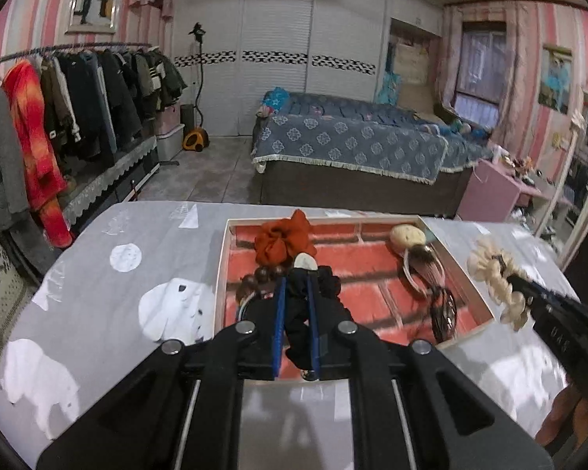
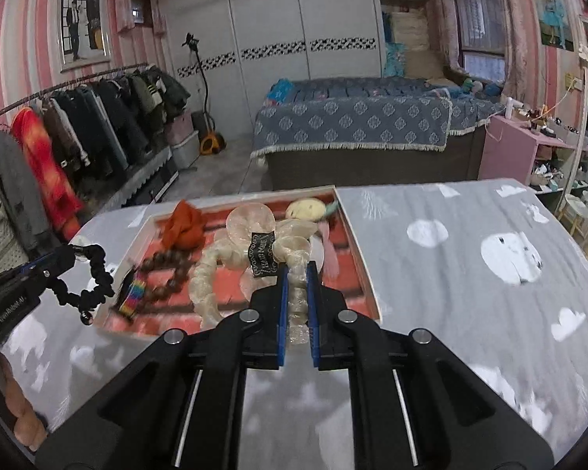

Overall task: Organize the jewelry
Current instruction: 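Carry both scrunchies to the tray and lower them inside, then open both tools to release the scrunchies in the tray, then move the left tool to the black cord while the right tool approaches the wooden-bead tassel, then close the left tool on the black cord while the right tool grips the tassel, then carry the cord and tassel to the tray, lower them and open both tools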

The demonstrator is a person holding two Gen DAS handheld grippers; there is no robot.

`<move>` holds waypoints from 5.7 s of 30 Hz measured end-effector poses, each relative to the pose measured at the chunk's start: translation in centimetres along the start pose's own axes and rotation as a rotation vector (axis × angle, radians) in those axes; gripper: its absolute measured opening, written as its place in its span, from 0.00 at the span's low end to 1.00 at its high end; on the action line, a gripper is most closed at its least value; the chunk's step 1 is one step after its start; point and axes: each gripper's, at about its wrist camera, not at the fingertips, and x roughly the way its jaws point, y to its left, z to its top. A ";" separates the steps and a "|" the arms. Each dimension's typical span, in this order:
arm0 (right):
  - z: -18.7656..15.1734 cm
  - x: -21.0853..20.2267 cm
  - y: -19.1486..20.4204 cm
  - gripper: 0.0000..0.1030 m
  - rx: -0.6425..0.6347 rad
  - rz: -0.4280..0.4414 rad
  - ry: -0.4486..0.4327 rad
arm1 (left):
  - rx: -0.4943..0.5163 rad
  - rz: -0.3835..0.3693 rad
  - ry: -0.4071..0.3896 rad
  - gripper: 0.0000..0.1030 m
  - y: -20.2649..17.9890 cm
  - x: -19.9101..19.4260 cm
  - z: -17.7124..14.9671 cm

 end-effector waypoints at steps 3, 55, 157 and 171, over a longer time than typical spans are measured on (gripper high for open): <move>-1.1 1.9 -0.2 0.09 0.003 -0.002 -0.010 | -0.005 0.012 -0.014 0.11 -0.1 1.0 0.2; -2.7 7.7 -0.9 0.42 -0.079 -0.099 0.109 | -0.009 0.059 0.145 0.15 1.3 6.9 -2.9; -14.1 -13.4 6.2 0.18 -0.156 -0.012 0.092 | 0.040 0.058 0.242 0.51 11.6 -10.3 -13.4; -1.3 -6.9 3.3 0.17 -0.189 0.006 -0.053 | 0.024 -0.028 0.094 0.51 3.9 -4.2 -1.1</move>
